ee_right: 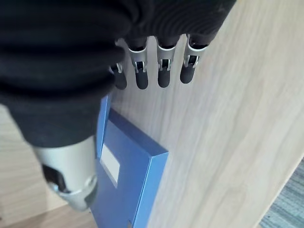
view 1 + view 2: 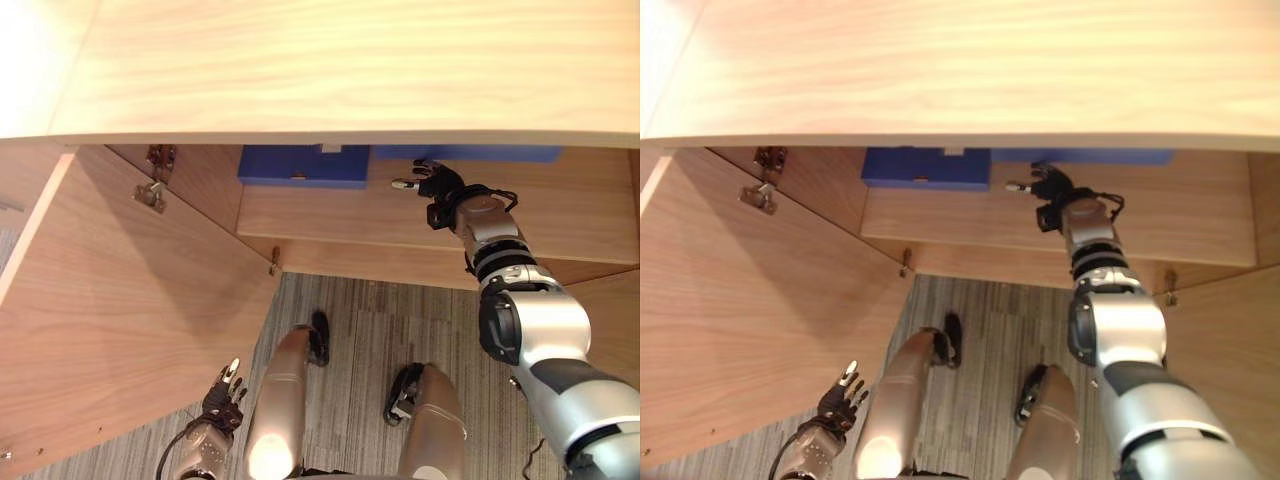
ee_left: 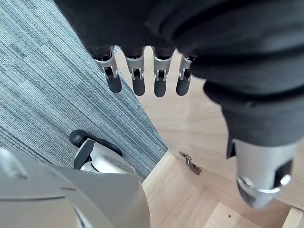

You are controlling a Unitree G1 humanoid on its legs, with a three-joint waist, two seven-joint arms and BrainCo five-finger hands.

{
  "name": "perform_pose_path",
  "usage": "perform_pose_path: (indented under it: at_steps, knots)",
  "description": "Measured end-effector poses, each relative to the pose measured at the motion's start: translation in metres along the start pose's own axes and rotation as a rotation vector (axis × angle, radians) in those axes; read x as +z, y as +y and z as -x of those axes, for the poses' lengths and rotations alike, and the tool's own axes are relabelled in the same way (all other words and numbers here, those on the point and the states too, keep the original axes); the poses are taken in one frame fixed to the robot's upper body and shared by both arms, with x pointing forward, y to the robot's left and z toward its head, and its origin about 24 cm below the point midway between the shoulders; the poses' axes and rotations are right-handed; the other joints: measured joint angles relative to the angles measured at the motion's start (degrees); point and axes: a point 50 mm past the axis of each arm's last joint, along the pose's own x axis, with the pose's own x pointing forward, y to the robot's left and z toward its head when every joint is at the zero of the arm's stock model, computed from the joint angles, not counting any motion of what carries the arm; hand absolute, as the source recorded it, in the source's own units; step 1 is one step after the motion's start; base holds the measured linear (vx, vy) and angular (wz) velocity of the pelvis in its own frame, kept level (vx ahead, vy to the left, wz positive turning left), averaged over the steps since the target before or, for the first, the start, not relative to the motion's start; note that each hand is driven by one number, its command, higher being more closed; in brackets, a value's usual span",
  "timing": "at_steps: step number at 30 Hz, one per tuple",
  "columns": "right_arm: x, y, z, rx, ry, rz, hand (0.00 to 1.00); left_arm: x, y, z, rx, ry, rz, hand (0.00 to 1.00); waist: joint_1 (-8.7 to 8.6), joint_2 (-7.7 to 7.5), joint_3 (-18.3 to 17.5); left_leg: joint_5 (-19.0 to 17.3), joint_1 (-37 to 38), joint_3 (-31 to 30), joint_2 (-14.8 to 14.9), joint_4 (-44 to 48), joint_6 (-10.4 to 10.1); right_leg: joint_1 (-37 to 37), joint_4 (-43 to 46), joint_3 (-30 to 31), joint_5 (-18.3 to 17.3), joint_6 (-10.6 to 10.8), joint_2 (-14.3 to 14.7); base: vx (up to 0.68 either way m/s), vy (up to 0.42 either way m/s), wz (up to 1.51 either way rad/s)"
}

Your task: Walk over to the cabinet, pick up the folder, carry it to the office cabinet, place the folder inside the office cabinet, then close the office cabinet door

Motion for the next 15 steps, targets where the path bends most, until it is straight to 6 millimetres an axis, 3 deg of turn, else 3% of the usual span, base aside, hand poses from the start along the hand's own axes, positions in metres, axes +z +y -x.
perform_pose_path:
  at_steps: [4, 9, 15]
  knots:
    - [-0.029, 0.018, 0.000, 0.061, 0.078, 0.179, 0.00, -0.006, 0.004, 0.002, 0.003, 0.029, -0.007, 0.00, -0.36, -0.92, -1.71, -0.04, 3.71, 0.54, -0.05, -1.98, -0.03, 3.64, -2.34, -0.15, 0.34, 0.37, 0.17, 0.01, 0.033, -0.05]
    - [-0.105, 0.063, 0.012, 0.210, 0.267, 0.403, 0.00, -0.019, 0.014, 0.008, 0.028, 0.077, -0.002, 0.00, -1.08, -1.76, -4.02, 1.08, 9.56, 0.87, -0.05, -7.86, -0.45, 9.90, -9.58, -1.27, 2.65, 0.83, 1.50, 0.06, 0.026, -0.05]
    - [-0.146, 0.089, 0.027, 0.319, 0.361, 0.437, 0.00, -0.030, 0.021, 0.013, 0.048, 0.126, -0.006, 0.00, -2.07, -2.99, -5.84, 5.33, 16.24, 1.73, 0.02, -19.20, -1.13, 16.03, -21.18, -2.67, 7.48, 0.80, 4.13, 0.07, -0.015, -0.07]
